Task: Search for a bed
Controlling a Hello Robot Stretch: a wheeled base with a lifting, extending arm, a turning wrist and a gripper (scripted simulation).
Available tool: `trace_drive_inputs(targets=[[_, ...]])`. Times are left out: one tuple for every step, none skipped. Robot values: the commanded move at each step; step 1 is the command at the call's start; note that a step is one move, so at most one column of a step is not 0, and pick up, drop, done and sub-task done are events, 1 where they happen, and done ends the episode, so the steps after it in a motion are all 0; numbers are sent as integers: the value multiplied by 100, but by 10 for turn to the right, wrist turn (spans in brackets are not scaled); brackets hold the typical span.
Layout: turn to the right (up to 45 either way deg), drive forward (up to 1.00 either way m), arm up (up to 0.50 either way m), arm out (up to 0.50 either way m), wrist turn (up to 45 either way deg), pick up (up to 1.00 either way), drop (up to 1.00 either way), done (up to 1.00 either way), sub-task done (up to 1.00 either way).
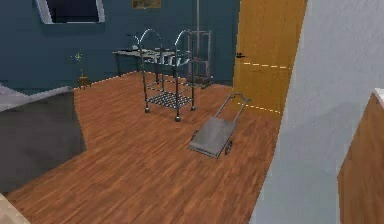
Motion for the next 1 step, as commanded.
trace_drive_inputs(targets=[[0,55,0,0,0,0,0,0,0]])
